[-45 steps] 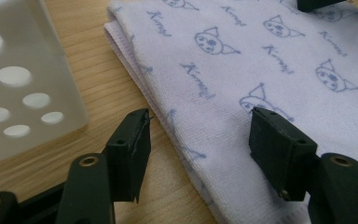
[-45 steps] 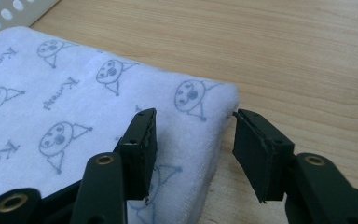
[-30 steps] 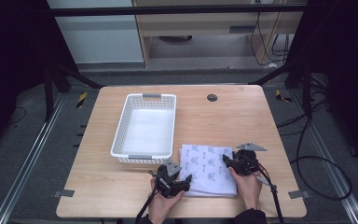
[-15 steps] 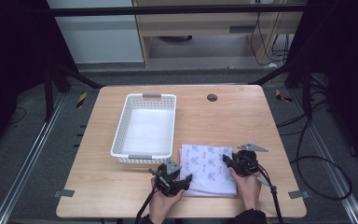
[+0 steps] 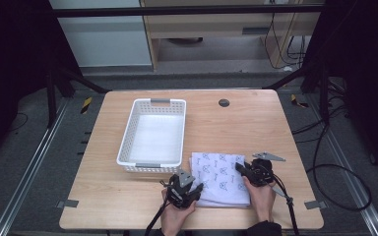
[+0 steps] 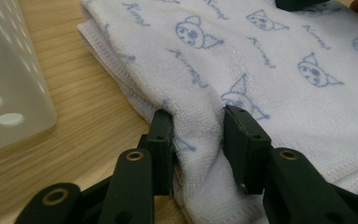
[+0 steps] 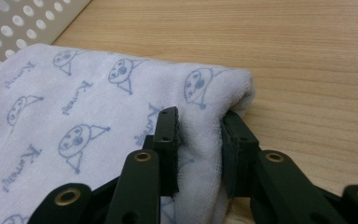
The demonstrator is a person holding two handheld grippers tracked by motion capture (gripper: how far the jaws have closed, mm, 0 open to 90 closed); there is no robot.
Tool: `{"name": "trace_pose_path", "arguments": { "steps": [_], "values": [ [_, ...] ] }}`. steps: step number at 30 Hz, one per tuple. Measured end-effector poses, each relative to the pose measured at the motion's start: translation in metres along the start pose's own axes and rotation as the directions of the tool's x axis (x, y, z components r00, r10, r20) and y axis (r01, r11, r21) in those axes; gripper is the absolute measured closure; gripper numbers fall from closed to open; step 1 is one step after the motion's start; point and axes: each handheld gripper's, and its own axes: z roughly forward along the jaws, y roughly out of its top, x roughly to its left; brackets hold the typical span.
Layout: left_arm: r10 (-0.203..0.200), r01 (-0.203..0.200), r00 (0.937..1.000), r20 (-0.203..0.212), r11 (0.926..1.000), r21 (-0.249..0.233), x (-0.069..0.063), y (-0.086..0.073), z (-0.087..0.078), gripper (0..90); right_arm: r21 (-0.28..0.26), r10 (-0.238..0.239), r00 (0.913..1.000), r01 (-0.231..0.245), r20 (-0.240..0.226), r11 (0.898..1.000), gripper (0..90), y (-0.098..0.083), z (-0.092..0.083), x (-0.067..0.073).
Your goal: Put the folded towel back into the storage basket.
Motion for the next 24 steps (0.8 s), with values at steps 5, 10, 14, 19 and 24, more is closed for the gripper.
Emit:
{"name": "trace_pose_path", "arguments": {
  "steps": [5, 10, 14, 19, 24],
  "values": [
    [-0.007, 0.007, 1.0, 0.002, 0.9999, -0.013, -0.0009, -0.0006, -0.0003, 67.7, -0.001, 0.002, 0.9999, -0.002, 0.015, 1.0, 72.9, 0.0001, -0.0003, 0.0027],
    [-0.035, 0.035, 0.9994, 0.004, 0.9991, -0.025, -0.0005, -0.0011, -0.001, 70.1, 0.004, 0.007, 0.9999, -0.008, 0.015, 1.0, 73.4, 0.0011, -0.0005, 0.0028],
    [-0.055, 0.056, 0.9983, 0.017, 0.9982, -0.023, 0.0014, 0.0, -0.0017, 71.3, 0.003, 0.01, 0.9998, -0.01, 0.016, 1.0, 74.5, 0.0018, -0.0012, 0.0027],
    [-0.052, 0.052, 0.9985, 0.019, 0.998, -0.034, 0.0018, 0.0009, -0.0043, 72.4, -0.008, 0.016, 0.9998, -0.016, 0.014, 1.0, 75.4, 0.0029, -0.0034, 0.0035],
    [-0.044, 0.044, 0.9989, 0.014, 0.998, -0.045, 0.0019, 0.0017, -0.0074, 72.9, -0.03, -0.01, 0.9996, 0.011, 0.025, 0.999, 76.2, 0.0045, -0.0086, 0.0083]
  ]
}}
